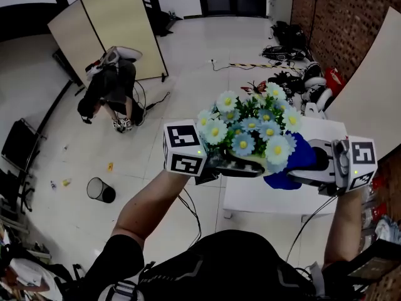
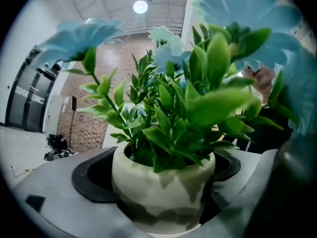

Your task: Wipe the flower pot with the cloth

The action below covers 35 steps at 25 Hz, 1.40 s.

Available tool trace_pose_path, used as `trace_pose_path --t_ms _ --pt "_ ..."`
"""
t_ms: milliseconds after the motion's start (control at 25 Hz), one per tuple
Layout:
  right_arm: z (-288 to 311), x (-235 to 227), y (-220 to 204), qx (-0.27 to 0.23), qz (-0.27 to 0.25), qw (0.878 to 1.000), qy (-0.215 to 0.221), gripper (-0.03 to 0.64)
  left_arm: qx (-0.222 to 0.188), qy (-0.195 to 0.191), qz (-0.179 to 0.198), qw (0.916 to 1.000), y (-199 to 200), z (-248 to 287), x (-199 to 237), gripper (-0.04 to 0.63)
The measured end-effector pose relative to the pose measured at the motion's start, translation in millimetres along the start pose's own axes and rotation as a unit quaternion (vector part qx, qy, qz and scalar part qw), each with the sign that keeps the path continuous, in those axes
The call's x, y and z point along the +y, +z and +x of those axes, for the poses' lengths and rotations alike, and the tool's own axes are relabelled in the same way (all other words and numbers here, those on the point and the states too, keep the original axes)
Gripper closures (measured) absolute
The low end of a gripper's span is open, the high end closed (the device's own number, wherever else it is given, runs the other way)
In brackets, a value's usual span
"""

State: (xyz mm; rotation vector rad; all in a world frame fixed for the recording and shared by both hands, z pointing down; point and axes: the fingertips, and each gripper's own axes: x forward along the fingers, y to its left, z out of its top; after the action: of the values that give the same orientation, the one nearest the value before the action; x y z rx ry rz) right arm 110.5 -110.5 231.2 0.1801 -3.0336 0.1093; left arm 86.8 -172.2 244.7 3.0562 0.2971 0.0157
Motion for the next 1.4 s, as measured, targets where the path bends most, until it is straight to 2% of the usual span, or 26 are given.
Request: trace_pose_path --t_ms 160,240,320,440,520,600,880,1040,1280,1400 --pt "-33 -23 9 -0.038 0.013 0.999 -0.028 0.540 -0.012 -0.028 0.001 0.9995 7 -1 -24 0.049" --pt "-34 -42 11 -0.043 0.026 0.998 -0.023 0.540 -0.017 -0.049 0.000 0.9986 12 -2 -35 0.049" --pt "-21 -58 12 -0.034 0.039 0.999 0.001 0.540 -0.015 -0.071 0.003 0.9974 19 -2 -46 0.049" --pt "3 -64 12 -0.007 0.044 0.997 0.062 0.540 -0.004 -0.087 0.017 0.9960 26 -2 -54 0.049" --pt "11 -59 12 -0.002 0.050 0.994 0.102 0.540 0.003 -0.085 0.027 0.9960 27 -2 -56 0.049" --pt "12 -53 12 0.001 0.055 0.992 0.111 0.540 0.012 -0.077 0.032 0.9965 27 -3 -58 0.049" --pt "7 -38 12 0.017 0.041 0.993 0.111 0.540 0.022 -0.070 0.028 0.9969 18 -9 -53 0.049" --pt "-4 -17 11 0.002 0.037 0.995 0.096 0.540 0.017 -0.038 0.014 0.9990 11 -8 -36 0.049" --pt "6 10 5 0.003 0.004 0.999 0.042 0.540 -0.009 -0.019 -0.016 0.9997 5 -9 -19 0.049" --pt "8 8 7 -0.011 0.013 1.000 0.021 0.540 -0.013 -0.013 -0.009 0.9998 9 -16 -18 0.049"
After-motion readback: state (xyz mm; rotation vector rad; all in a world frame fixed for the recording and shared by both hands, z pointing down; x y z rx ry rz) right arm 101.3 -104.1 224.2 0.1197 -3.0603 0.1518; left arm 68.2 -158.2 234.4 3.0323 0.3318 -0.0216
